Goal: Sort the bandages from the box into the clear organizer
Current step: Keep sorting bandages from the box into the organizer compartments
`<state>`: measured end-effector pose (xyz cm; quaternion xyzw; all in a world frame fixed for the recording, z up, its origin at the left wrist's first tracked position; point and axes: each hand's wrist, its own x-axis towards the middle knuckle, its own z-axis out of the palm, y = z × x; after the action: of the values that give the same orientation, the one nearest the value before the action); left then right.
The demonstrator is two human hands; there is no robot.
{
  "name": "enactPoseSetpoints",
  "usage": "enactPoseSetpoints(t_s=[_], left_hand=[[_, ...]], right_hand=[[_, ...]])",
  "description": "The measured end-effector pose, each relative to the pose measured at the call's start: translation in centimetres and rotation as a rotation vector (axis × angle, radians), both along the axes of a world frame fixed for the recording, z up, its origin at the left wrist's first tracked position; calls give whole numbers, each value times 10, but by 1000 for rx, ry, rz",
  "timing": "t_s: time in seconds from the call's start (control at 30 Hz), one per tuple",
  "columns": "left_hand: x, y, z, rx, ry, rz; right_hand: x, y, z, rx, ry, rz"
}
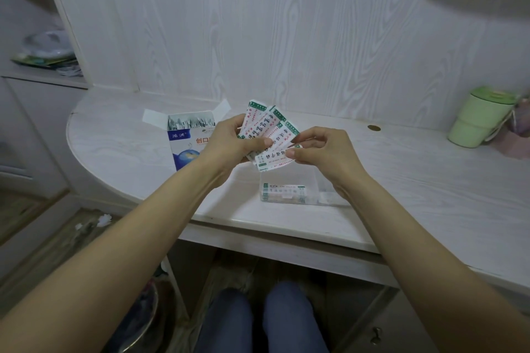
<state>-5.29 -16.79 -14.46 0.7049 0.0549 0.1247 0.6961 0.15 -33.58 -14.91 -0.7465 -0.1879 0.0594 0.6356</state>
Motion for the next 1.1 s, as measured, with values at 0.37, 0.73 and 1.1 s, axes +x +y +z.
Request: enactPoseSetpoints(t_s=[0.37, 0.73, 1.1], left_hand=[[1, -1, 3, 103, 69, -78], [-1, 2, 5, 146, 49, -99], [0, 11, -9, 107, -18, 61]], right_hand=[[0, 0, 9, -9, -85, -79], [-1, -2, 4, -102, -59, -85], [3, -10, -18, -195, 18, -89]])
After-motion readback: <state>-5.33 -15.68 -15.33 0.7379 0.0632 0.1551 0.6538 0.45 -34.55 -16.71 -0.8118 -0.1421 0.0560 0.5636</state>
